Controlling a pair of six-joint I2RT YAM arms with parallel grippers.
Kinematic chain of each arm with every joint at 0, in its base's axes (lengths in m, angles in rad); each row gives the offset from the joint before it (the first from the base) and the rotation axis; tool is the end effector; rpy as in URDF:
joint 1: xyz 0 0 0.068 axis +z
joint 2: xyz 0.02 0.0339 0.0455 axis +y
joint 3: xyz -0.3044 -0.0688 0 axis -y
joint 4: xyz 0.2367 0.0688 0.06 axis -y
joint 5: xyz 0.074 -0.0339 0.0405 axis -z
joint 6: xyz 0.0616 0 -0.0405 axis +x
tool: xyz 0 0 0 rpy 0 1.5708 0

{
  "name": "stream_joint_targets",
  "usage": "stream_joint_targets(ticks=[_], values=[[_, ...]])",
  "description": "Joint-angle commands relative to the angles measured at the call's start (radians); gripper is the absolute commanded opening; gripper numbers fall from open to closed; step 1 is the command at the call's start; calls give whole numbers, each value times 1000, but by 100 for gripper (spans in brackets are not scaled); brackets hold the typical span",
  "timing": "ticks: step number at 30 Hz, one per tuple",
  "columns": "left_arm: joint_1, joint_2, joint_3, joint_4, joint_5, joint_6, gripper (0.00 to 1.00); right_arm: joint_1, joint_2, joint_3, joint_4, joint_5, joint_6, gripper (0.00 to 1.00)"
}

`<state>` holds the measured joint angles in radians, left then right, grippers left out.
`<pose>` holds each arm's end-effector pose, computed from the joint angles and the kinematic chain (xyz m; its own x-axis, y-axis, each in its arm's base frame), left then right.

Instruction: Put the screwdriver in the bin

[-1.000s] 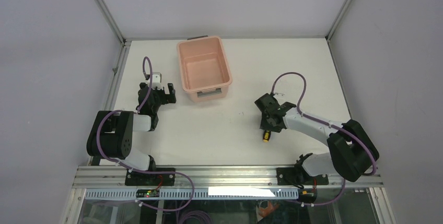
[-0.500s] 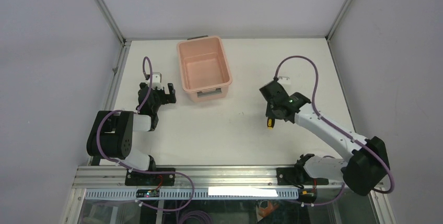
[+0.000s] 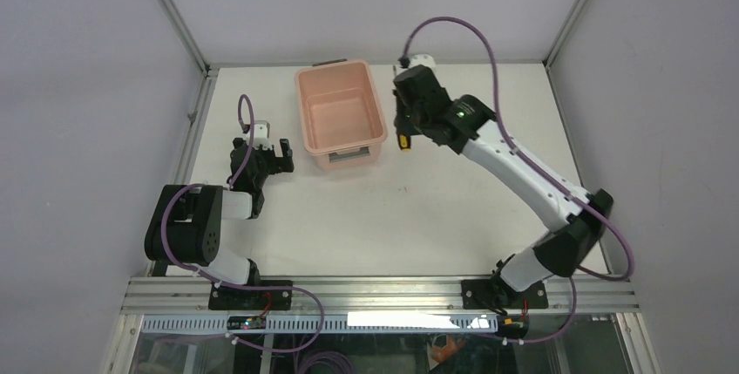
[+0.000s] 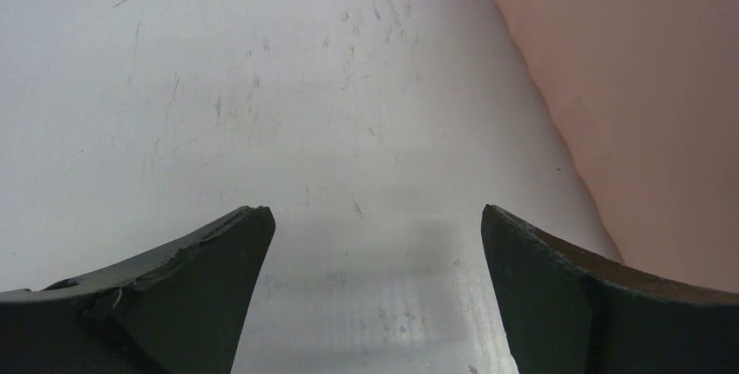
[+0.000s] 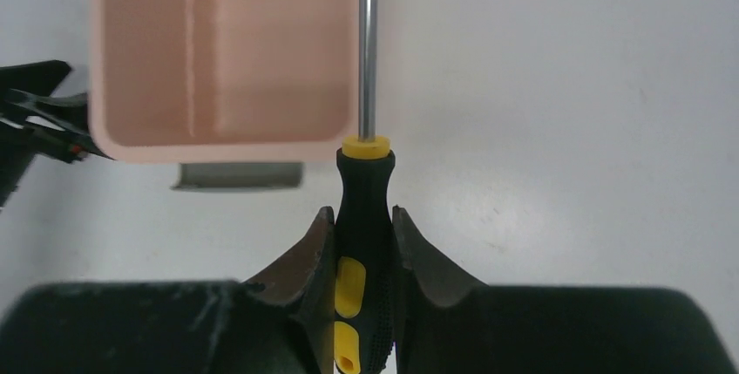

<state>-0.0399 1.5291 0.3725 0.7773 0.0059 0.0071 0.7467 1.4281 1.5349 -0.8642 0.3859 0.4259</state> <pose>0.2832 -0.0117 0.1749 -0.3696 0.0219 -0.9289 0.0480 0.9988 0.0044 0.2366 0.1874 0.4096 -0.6362 -0.0673 -0.7685 -0.1819 0.9812 0.0647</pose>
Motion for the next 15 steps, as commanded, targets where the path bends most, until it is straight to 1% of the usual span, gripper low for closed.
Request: stream_joint_targets(ticks=[1, 5, 8, 11, 15], values=[[-7, -21, 11, 27, 9, -16, 99, 88, 238, 268, 68, -83, -119, 0], [-7, -22, 11, 27, 9, -16, 99, 105, 457, 507, 53, -124, -142, 0], [-6, -22, 11, 27, 9, -16, 99, 105, 618, 662, 7, -137, -128, 0], [-7, -22, 11, 27, 9, -16, 99, 105, 745, 758, 13, -144, -125, 0], [-6, -21, 11, 27, 10, -16, 99, 103, 870, 821, 22, -113, -108, 0]])
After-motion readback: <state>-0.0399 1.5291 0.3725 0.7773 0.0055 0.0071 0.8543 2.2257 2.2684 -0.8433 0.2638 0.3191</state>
